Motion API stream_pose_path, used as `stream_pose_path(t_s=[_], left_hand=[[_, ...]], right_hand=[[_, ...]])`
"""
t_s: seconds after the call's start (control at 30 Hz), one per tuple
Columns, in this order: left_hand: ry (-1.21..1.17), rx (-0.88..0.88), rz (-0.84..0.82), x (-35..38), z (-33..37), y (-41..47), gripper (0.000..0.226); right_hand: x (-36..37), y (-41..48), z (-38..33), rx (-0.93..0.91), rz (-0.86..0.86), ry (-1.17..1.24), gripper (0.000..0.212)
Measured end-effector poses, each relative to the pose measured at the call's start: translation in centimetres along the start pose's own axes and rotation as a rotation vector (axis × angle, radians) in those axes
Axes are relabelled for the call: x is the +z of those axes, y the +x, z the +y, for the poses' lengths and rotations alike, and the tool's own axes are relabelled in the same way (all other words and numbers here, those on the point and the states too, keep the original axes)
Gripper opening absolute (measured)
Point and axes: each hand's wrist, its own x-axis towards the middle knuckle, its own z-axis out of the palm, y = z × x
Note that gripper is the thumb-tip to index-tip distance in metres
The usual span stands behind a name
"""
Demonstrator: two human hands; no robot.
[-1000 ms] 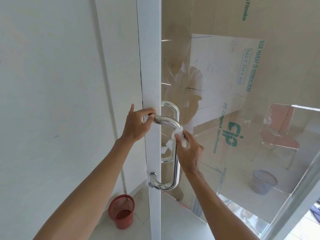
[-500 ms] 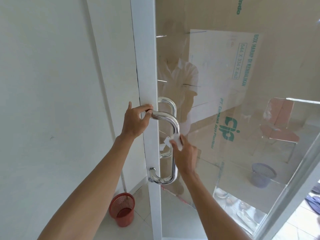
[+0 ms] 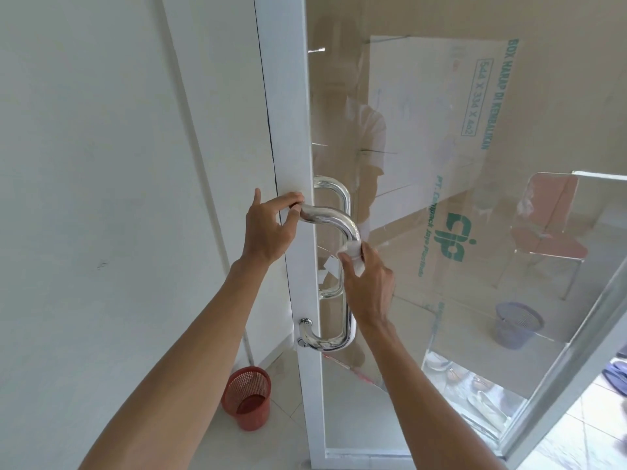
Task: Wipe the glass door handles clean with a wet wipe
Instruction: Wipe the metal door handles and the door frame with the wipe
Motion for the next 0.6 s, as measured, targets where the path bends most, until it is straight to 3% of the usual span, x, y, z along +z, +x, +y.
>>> stream_pose_path(t_s=[0.4,0.5,0.6], left_hand=[[0.006,0.029,-0.022,-0.2,0.0,-0.2,0.023],[0.006,0.02,-0.024,-0.3,0.2,-0.4,0.024],[0.009,0.016,-0.012,-0.1,0.3,-0.5,0.024]], right_hand=[[5.0,-12.5,8.3,0.427,-0.213,-0.036,0.013],[4.5,-11.6,8.3,0.394,-0.242,-0.05,0.015],[3.6,-9.3,7.1,0.244,-0.181,-0.008,0.02]])
